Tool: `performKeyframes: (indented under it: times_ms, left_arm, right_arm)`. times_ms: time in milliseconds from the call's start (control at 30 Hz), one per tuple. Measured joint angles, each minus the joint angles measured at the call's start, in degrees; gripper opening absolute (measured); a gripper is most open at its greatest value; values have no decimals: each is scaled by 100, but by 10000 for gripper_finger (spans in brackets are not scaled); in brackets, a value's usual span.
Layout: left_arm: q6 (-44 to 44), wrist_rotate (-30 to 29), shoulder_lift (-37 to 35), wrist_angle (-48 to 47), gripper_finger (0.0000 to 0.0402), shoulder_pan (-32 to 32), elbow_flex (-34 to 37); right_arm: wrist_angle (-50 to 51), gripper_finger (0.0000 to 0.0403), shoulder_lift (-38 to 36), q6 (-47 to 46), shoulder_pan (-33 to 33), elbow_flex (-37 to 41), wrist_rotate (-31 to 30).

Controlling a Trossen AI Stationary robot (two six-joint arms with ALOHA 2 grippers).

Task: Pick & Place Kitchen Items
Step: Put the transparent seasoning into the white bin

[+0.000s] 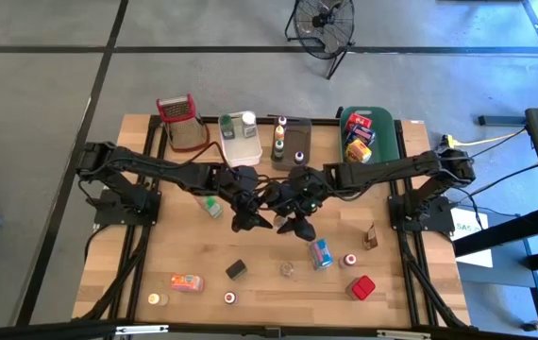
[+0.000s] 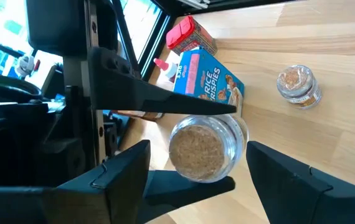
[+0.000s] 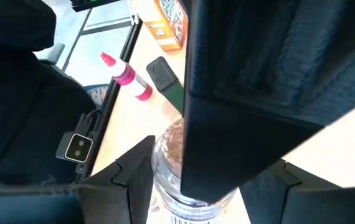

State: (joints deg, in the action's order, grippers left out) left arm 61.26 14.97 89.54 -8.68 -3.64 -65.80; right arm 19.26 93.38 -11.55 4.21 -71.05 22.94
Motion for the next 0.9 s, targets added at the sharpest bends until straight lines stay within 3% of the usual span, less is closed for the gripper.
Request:
performKeyframes:
  times_ms: [267, 500, 900]
  left_arm:
    - [-68, 274, 4, -9, 262, 6, 0]
    - [-399, 140, 9, -135, 262, 4, 4]
    - [-823, 91, 26, -423, 262, -66, 17]
  right_arm:
    - [-114, 186, 4, 24, 2, 0, 28]
    - [-118, 186, 47, -95, 28, 0, 23]
    - [88, 186, 142, -271, 21, 0, -426]
